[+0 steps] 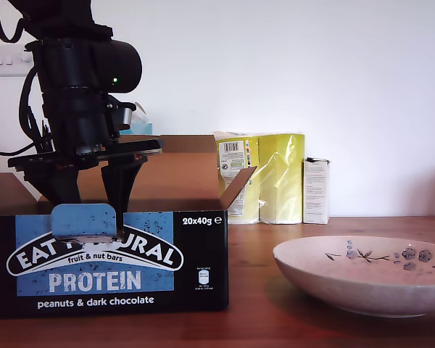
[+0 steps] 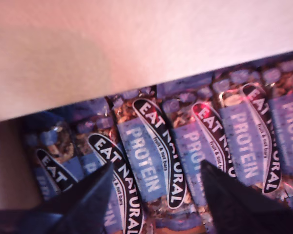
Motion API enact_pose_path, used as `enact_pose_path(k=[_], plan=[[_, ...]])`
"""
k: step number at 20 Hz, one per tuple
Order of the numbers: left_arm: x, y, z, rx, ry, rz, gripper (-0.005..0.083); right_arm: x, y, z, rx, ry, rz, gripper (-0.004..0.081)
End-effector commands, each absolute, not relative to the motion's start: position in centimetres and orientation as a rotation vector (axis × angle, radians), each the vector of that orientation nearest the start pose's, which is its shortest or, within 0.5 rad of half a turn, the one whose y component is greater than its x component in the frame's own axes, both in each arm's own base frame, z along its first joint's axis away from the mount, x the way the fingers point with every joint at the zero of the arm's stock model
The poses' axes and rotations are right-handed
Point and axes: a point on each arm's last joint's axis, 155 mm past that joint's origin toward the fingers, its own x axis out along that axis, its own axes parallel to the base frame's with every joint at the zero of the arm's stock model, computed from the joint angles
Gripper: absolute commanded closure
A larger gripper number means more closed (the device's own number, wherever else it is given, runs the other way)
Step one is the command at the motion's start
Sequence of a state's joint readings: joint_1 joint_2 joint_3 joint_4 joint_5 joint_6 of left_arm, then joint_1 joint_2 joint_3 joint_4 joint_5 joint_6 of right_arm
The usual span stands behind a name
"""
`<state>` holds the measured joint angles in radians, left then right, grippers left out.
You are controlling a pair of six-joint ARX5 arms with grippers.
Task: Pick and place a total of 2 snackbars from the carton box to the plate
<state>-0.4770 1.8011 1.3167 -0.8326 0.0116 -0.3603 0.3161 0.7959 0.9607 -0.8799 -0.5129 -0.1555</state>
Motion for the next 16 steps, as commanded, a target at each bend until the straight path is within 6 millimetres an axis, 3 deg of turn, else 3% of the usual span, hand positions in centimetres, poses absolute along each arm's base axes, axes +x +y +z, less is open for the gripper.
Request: enact_pose_path(k=[1, 9, 16], plan=[[34.5, -18.3, 5.5, -0.012, 1.337, -0.182, 0.0399, 20.0, 16.2, 24.7, -0.074, 0.650, 0.853, 0.0783], [34.7, -18.3, 3.1, -0.009, 1.382, -0.162, 0.0399, 20.0, 16.2, 24.7, -0.074, 0.651, 0.853, 0.0783], [34.7, -18.2, 2.3, 0.001, 1.395, -0.150, 0.0399, 20.0, 16.2, 24.7, -0.074, 0.651, 0.853, 0.0783]])
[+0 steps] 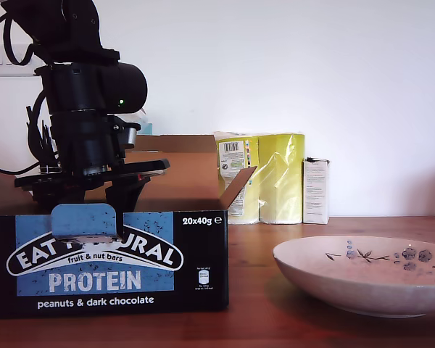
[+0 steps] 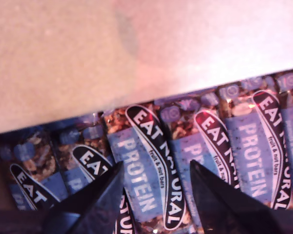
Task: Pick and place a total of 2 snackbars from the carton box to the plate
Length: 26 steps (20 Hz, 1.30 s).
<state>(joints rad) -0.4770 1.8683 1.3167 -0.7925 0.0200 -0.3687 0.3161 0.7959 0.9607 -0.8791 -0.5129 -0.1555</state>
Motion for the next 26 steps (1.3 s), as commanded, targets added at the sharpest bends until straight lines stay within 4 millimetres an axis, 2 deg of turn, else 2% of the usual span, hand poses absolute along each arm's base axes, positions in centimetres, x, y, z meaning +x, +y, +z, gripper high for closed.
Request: enact_pose_path(k=[1, 5, 13, 19, 23, 24, 26], plan=[[34.7, -18.2, 2.0, 0.003, 1.400, -0.148, 0.0399, 20.0, 16.2, 24.7, -0.074, 0.651, 0.853, 0.0783], [34.5, -17.8, 1.0, 0.025, 1.423, -0.128, 0.0394, 20.0, 16.2, 24.7, -0.074, 0.651, 0.853, 0.0783], [34.6, -17.3, 0.5, 0.042, 1.428, -0.106, 0.0394, 20.0, 16.2, 24.7, -0.074, 0.650, 0.854, 0.0783], [33.6, -16.8, -1.7, 0.065, 1.497, -0.082, 0.0394, 20.0, 16.2, 24.7, -0.074, 0.650, 0.854, 0.0783], [33.8, -17.0, -1.7, 0.063, 1.491, -0.091, 0.0398, 20.0, 16.2, 24.7, -0.074, 0.650, 0.854, 0.0783], [33.8, -17.0, -1.7, 0.063, 1.492, -0.091, 0.0405, 20.0, 16.2, 24.7, -0.074, 0.650, 0.854, 0.0783], [34.1, -17.2, -1.6, 0.058, 1.475, -0.097, 0.0508, 20.0, 16.2, 24.7, -0.074, 0.650, 0.854, 0.0783]])
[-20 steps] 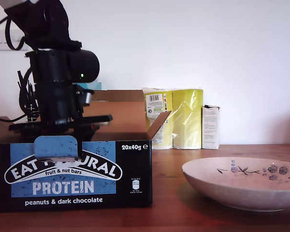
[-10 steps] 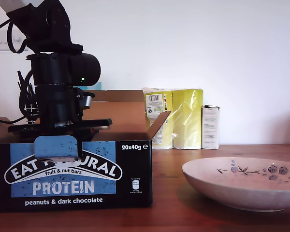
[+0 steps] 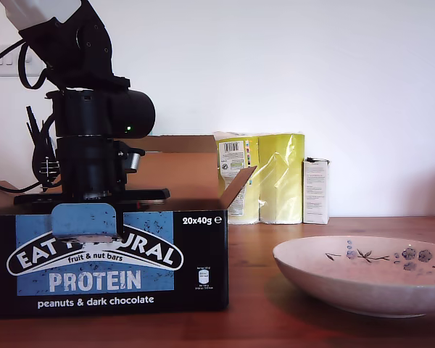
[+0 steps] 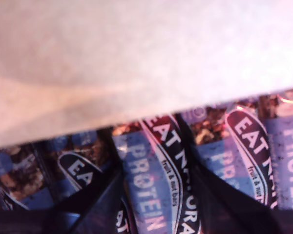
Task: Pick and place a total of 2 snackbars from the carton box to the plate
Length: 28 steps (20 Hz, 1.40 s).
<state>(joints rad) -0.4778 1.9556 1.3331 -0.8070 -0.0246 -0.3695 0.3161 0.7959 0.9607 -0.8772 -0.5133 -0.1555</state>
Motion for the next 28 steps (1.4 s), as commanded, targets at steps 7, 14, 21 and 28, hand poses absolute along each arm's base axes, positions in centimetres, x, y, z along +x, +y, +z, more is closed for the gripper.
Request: enact_pose_path(k=[7, 14, 21, 28], plan=[[34.1, -17.4, 0.1, 0.050, 1.475, -0.105, 0.0577, 20.0, 16.2, 24.7, -0.077, 0.648, 0.855, 0.0783], [34.5, -17.6, 5.6, 0.011, 1.368, -0.141, 0.0576, 20.0, 16.2, 24.7, -0.081, 0.647, 0.856, 0.0783], [33.9, -17.7, 11.8, -0.023, 1.236, -0.196, 0.0576, 19.8, 16.1, 24.6, -0.078, 0.656, 0.858, 0.0783], [32.6, -21.4, 17.3, -0.048, 1.078, -0.358, 0.0576, 19.9, 13.7, 24.1, -0.128, 0.661, 0.719, 0.0783]])
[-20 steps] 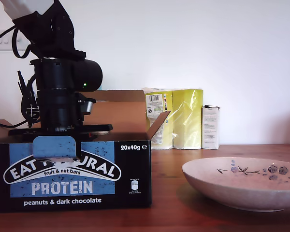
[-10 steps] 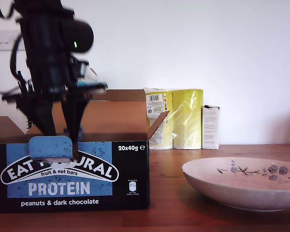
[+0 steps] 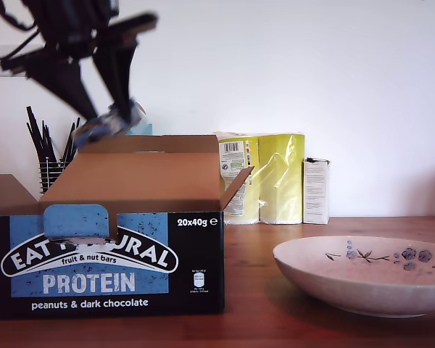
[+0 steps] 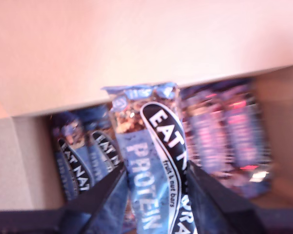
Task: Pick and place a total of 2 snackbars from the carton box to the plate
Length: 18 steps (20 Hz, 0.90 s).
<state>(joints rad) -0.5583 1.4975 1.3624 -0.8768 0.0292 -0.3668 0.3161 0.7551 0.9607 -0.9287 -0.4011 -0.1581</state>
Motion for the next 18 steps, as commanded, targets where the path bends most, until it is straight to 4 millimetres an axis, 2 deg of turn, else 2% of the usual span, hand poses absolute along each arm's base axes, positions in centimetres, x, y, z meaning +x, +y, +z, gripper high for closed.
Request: enact_pose_path(k=[1, 7, 10, 15, 18], plan=[[32.4, -22.4, 17.6, -0.050, 1.066, -0.389, 0.0576, 19.7, 13.0, 23.9, -0.137, 0.670, 0.690, 0.0783], [32.2, -29.9, 21.2, -0.093, 0.881, -0.617, 0.0576, 17.1, 11.7, 23.6, -0.114, 0.700, 0.655, 0.0783], [31.9, -33.4, 22.3, -0.104, 0.805, -0.706, 0.0576, 16.5, 10.6, 23.5, -0.108, 0.700, 0.595, 0.0783], [31.0, -38.6, 21.8, -0.117, 0.759, -0.831, 0.0576, 15.2, 8.9, 23.0, -0.118, 0.716, 0.524, 0.0783], [30.5, -41.6, 20.5, -0.103, 0.756, -0.878, 0.0576, 15.0, 8.8, 23.0, -0.114, 0.715, 0.523, 0.0783]])
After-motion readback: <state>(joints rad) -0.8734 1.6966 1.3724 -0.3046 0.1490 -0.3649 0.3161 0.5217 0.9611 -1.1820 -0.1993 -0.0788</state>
